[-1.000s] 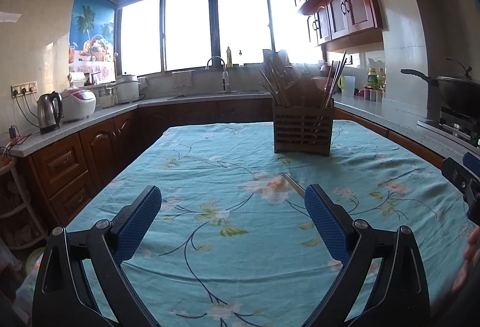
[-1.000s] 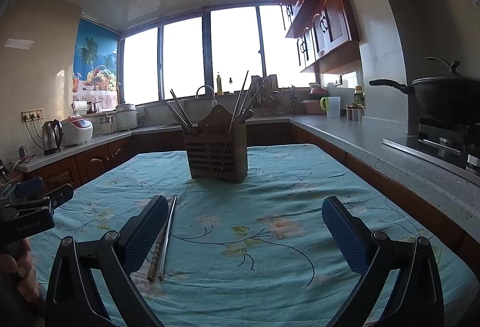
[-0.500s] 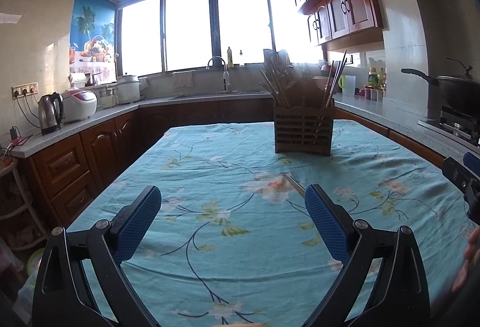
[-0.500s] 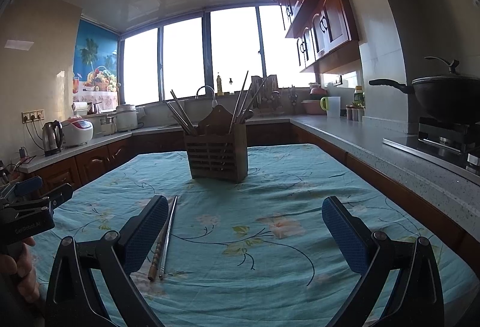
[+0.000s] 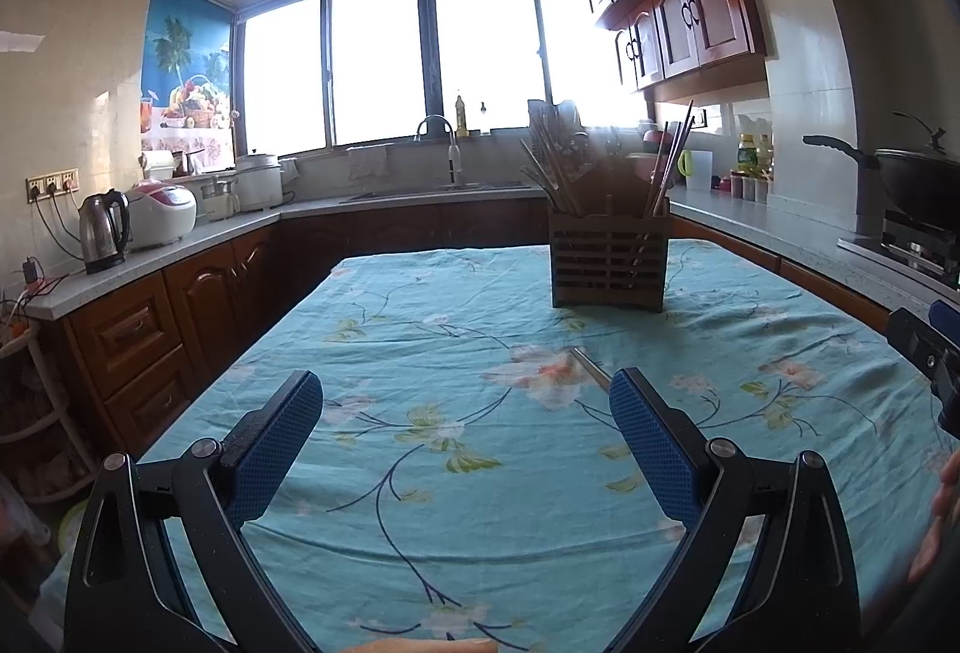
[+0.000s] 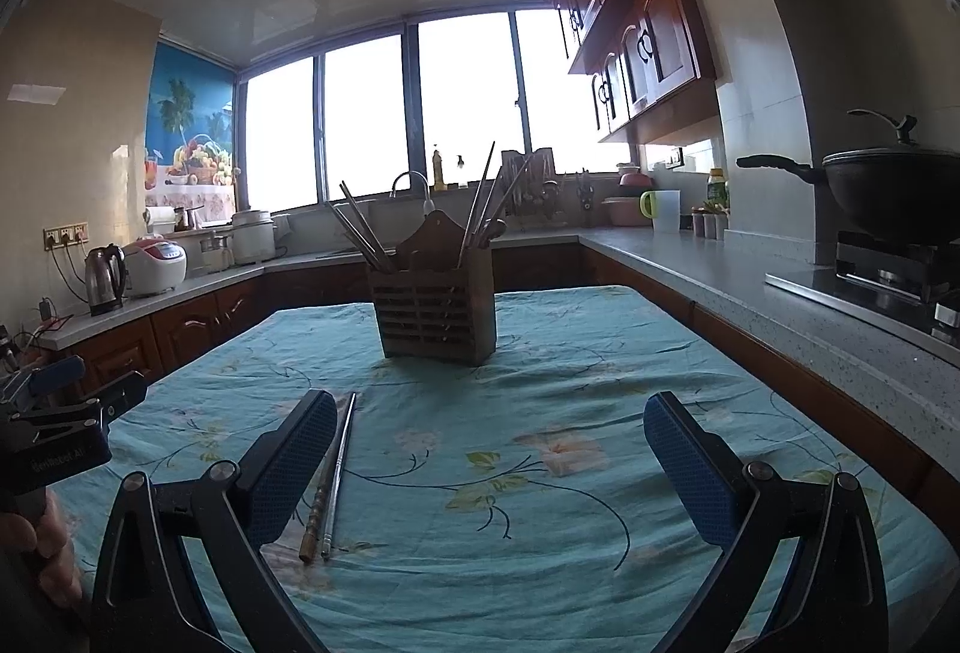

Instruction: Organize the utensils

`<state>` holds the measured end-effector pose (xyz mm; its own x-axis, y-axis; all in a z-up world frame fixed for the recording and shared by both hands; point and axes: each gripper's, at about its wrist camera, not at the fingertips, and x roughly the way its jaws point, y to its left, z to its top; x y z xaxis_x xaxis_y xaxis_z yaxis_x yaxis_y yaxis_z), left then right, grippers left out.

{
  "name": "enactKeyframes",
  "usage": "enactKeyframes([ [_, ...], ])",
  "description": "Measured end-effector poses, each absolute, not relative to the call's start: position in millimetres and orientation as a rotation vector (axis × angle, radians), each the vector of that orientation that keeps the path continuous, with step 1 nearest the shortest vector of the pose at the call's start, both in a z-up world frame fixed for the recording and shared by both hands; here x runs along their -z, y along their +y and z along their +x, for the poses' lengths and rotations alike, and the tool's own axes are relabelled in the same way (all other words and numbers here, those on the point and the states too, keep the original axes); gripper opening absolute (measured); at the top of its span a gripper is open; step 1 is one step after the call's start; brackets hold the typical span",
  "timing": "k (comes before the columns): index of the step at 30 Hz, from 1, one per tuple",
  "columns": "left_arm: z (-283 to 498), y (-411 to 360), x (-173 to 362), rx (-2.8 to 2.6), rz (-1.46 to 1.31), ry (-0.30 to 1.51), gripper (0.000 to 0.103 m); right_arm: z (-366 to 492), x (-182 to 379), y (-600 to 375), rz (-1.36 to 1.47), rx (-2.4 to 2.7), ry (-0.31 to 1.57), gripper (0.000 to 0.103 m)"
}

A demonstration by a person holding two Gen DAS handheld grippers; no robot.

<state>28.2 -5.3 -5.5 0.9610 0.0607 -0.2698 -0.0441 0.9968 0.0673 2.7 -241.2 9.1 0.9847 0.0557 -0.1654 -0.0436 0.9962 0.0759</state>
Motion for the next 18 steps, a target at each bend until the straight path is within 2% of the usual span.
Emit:
enactKeyframes([
  [18,28.4,-7.2,4.8,-0.034,0.068,0.286,0.099,0.8,-11.7,-241.4,0.088,-0.049,0.166,0.103],
])
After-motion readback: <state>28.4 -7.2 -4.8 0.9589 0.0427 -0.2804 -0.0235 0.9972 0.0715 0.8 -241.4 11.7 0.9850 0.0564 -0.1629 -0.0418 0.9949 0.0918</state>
